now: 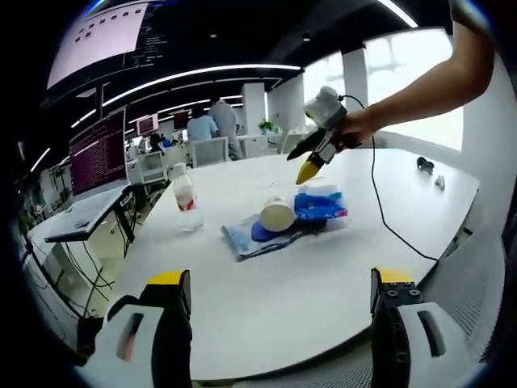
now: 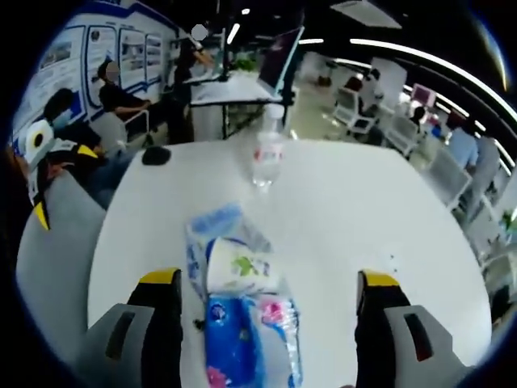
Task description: Arrange the tabletop items into an orderly group along one side of the table until the central work area is clear of visible clutter.
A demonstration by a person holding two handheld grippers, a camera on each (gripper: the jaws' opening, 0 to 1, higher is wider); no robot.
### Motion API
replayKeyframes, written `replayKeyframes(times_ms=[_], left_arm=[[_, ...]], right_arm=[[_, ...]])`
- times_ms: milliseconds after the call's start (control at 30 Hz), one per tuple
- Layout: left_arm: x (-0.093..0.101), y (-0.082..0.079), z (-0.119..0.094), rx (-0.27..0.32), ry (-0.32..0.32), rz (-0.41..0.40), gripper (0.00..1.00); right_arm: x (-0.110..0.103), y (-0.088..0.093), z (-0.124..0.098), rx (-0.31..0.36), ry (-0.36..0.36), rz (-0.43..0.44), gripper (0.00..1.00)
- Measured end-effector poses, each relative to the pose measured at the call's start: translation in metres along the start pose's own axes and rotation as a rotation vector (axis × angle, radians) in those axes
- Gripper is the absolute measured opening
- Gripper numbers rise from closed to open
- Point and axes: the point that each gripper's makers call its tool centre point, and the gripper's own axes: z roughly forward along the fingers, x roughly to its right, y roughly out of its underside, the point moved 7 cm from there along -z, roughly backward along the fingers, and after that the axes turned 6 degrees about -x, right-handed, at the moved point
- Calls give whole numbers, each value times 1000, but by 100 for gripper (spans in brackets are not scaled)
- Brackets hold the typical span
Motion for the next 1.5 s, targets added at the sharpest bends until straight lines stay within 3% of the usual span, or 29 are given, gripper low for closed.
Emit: replayKeyframes(times_ms=[500,967,1300,1433,1500], left_arm=[[-1,-1,-1,12,-2,-17,92],[-2,0,0,10,-1,-20,91],[-2,0,-1,16,-3,-18,91],[-2,0,-1,17,-4,-20,90],[-3,0,-1,21,-5,-22,90]], right_arm=[[14,-14,28,-135,-23,-141,86],[12,-24,42,-182,-52,-212,86],[15,-29,49,-234,-23,-292,87],[19,-27,51,-320,24,-404,87],[16,-28,53,-322,22,-409,87]])
